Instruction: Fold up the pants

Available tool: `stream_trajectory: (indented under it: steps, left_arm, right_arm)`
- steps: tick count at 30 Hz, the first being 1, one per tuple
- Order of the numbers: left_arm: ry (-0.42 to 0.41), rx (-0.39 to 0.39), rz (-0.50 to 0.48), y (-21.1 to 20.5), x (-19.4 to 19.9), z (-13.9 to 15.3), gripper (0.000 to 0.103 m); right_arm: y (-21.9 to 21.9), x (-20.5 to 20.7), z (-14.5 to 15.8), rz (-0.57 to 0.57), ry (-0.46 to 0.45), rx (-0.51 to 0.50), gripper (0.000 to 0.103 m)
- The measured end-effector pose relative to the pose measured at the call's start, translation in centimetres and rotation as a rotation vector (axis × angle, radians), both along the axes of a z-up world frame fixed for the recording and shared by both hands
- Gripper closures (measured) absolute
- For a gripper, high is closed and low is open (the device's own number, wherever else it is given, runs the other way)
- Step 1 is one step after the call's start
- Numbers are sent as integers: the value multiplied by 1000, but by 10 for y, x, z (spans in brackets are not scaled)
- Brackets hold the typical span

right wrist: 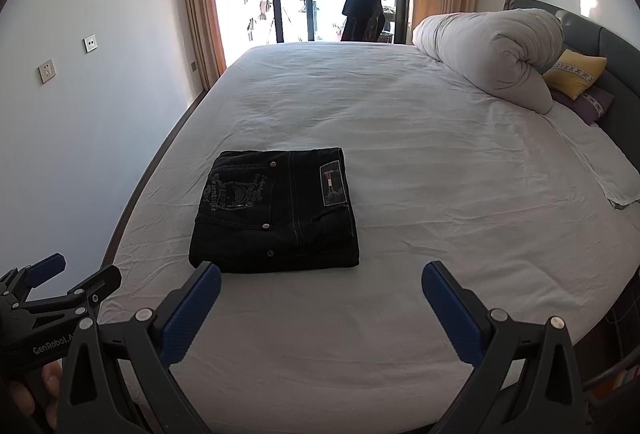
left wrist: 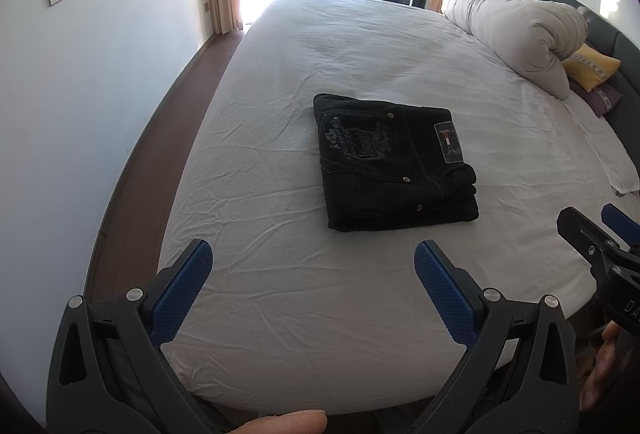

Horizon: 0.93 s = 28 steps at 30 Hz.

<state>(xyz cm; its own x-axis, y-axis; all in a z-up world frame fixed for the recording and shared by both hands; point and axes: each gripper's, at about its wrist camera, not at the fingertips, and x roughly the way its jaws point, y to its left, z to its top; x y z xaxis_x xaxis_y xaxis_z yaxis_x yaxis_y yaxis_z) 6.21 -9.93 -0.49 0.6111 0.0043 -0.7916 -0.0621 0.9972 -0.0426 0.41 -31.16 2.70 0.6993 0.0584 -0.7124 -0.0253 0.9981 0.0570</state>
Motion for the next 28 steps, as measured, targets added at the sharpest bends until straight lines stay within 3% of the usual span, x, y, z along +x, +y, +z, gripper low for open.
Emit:
stream_trajectory:
  steps: [22, 28]
  left_arm:
    - [9, -4, 1, -7, -1, -4, 0]
    - [-23, 25, -14, -10, -4, 0, 0]
  right_arm:
    - [5, -3, -6, 2, 7, 2, 0]
    - [4, -3, -9, 3, 12, 7, 0]
